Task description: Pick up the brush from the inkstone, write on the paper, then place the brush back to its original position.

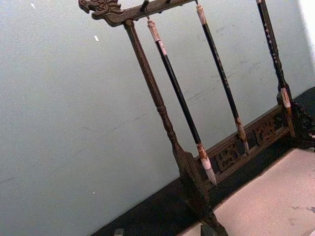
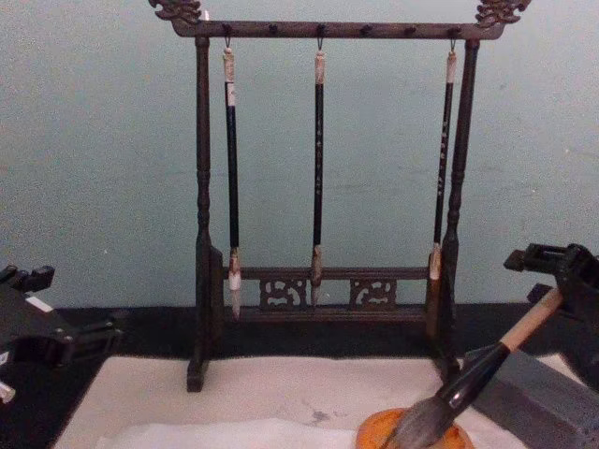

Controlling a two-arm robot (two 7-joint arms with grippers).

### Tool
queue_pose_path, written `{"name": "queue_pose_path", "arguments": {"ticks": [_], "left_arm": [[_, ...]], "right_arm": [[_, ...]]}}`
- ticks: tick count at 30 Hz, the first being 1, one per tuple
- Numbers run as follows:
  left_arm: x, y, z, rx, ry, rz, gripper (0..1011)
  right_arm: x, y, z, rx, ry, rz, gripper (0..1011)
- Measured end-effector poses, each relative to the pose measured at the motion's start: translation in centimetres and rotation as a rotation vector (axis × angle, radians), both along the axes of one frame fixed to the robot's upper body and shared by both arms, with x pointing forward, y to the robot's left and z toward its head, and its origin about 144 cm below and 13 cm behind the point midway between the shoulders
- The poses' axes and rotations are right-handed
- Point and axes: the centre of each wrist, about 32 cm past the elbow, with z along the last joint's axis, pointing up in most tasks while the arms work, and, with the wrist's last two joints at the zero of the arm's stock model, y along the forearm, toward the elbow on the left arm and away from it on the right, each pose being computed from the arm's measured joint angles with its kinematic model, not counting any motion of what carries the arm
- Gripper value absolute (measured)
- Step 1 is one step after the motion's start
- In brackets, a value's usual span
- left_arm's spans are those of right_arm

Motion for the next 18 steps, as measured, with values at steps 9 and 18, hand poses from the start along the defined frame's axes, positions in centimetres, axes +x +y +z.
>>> {"name": "queue_pose_path", "arguments": {"ticks": [9, 18], "left_arm": [[0.0, 0.0, 0.0, 0.0, 0.0, 0.0, 1010], [0.0, 0.0, 0.0, 0.0, 0.0, 0.0, 1010]], "right_arm": [[0.0, -0.02, 0.01, 0.0, -0.001, 0.0, 802], [0.0, -0.02, 0.01, 0.0, -0.001, 0.0, 1000]]}}
